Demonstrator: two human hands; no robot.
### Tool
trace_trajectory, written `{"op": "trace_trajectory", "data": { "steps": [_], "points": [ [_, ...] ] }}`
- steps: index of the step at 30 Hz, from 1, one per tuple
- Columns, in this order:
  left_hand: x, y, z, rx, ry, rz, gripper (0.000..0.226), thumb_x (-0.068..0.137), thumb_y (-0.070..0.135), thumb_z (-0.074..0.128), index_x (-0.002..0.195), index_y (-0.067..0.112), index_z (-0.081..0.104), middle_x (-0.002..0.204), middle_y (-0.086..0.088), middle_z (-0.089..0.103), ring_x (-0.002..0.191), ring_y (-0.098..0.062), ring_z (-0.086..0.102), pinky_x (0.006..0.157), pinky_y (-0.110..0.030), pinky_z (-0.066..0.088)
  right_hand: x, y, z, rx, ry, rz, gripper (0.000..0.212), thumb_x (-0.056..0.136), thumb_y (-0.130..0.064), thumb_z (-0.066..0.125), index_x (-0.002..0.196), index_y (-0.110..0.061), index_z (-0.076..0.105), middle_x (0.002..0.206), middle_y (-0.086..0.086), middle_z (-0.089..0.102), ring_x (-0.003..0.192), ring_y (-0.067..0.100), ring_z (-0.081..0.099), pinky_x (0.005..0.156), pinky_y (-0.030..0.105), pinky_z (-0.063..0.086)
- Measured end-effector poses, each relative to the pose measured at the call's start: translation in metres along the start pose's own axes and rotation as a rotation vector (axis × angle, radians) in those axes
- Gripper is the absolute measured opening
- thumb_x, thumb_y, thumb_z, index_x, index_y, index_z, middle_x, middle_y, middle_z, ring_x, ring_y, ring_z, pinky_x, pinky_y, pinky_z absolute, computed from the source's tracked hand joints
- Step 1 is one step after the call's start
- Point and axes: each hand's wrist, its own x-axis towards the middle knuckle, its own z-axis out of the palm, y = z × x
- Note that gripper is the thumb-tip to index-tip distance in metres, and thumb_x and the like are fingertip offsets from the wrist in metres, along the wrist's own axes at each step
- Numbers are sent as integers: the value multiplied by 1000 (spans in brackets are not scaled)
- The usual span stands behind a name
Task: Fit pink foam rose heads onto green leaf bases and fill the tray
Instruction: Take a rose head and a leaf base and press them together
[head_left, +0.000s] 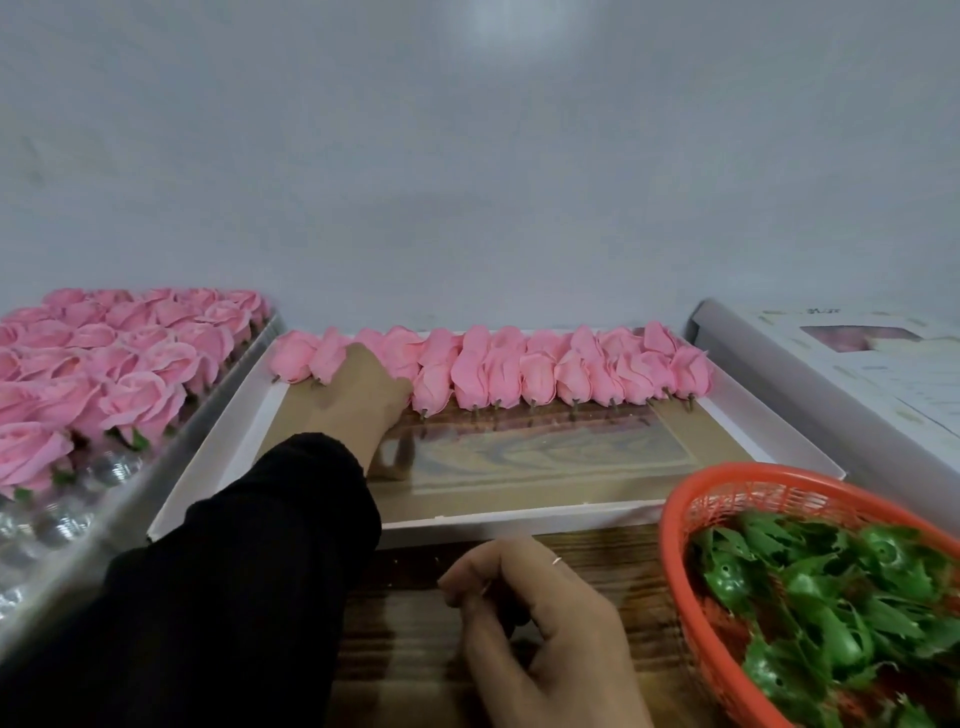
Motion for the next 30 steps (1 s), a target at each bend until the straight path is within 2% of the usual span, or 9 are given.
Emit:
{"op": "trace_trajectory", "data": {
  "steps": [4,7,10,12,14,16,20,26,30],
  "points": [
    [-5,-2,-7,-81,97,-12,23,85,23,54,68,10,46,78,-10,52,85,-27,50,84,-37,39,0,0,-2,8,-5,7,24,70,-11,53,82,-31,58,76,-15,60,61,-3,53,56,3,36],
    [-27,11,-24,-533,77,-90,16,86,8,55,74,-1,49,76,-16,52,80,-29,55,68,-32,51,-1,-1,-3,-2,-20,17,24,70,-11,53,82,-31,59,76,-20,58,65,-2,53,55,4,36],
    [-69,25,-44,-980,41,-81,5,87,1,55,86,-1,50,82,-16,51,69,-23,57,53,-25,50,-3,1,-3,0,-22,30,25,75,-2,61,71,-26,62,76,-12,60,65,4,54,56,9,39],
    [-103,30,-55,-1101,25,-73,10,86,3,58,77,5,53,72,-10,50,63,-17,57,55,-26,51,-4,0,-4,8,-29,40,30,78,2,63,73,-28,62,71,-7,60,64,8,54,56,14,40],
    [-140,31,-64,-1175,-20,-68,27,85,3,60,60,13,53,66,-8,51,60,-18,58,57,-27,51,-5,-3,-4,23,-39,52,23,82,-8,62,77,-31,62,71,-5,61,65,11,55,60,19,44],
    [-174,27,-66,-1237,-106,-93,22,84,3,60,66,12,51,72,-13,56,60,-20,59,57,-27,51,-7,-7,-3,80,-43,85,8,83,-26,57,85,-32,62,78,-6,64,68,12,59,66,22,48],
    [-215,15,-62,-1291,-107,-79,11,82,4,63,81,8,53,76,-13,58,62,-18,57,58,-27,51,-11,-19,-1,219,-51,132,38,72,-54,46,92,-26,60,78,-5,66,66,8,61,66,22,48],
    [-234,10,-52,-1085,-7,107,17,81,1,64,80,10,51,64,1,56,56,-5,56,55,-17,46,-18,-23,-4,271,-99,200,32,78,-45,49,90,-20,65,77,-7,68,69,6,61,62,16,48],
    [-236,4,-48,-970,28,188,22,79,3,67,79,13,48,78,-12,54,71,-21,54,64,-27,48,-19,-22,-6,354,-91,253,15,87,-23,58,87,-13,69,67,-7,67,58,-3,54,55,9,41]
  ]
}}
